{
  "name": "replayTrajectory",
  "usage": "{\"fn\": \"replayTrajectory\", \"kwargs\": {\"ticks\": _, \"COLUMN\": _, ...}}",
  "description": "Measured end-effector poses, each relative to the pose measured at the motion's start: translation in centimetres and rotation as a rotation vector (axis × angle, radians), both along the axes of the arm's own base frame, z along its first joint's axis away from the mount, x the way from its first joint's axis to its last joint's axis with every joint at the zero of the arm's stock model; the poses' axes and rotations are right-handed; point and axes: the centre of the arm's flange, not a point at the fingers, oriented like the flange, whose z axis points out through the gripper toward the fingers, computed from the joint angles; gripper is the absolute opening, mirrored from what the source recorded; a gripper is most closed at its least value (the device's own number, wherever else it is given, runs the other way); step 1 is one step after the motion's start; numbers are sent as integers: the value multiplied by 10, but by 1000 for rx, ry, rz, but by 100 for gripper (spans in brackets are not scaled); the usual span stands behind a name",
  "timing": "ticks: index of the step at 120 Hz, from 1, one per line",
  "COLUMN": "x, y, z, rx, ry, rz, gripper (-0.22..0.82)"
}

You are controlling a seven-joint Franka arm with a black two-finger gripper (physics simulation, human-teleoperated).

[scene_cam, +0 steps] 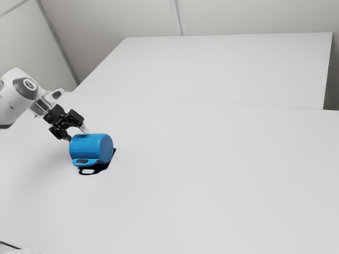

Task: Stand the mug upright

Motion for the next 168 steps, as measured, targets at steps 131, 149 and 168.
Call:
{"fn": "replayTrajectory", "kwargs": {"ticks": 131, "x": -15, "y": -37, "z": 30, "rx": -195, "ry": -374, "rz": -92, "gripper": -9}}
{"fn": "replayTrajectory", "kwargs": {"ticks": 149, "x": -16, "y": -60, "z": 74, "rx": -92, "ry": -404, "rz": -182, "gripper": -10}}
{"fn": "replayTrajectory", "kwargs": {"ticks": 168, "x": -5, "y": -123, "z": 106, "rx": 88, "ry": -314, "rz": -390, "gripper": -10}}
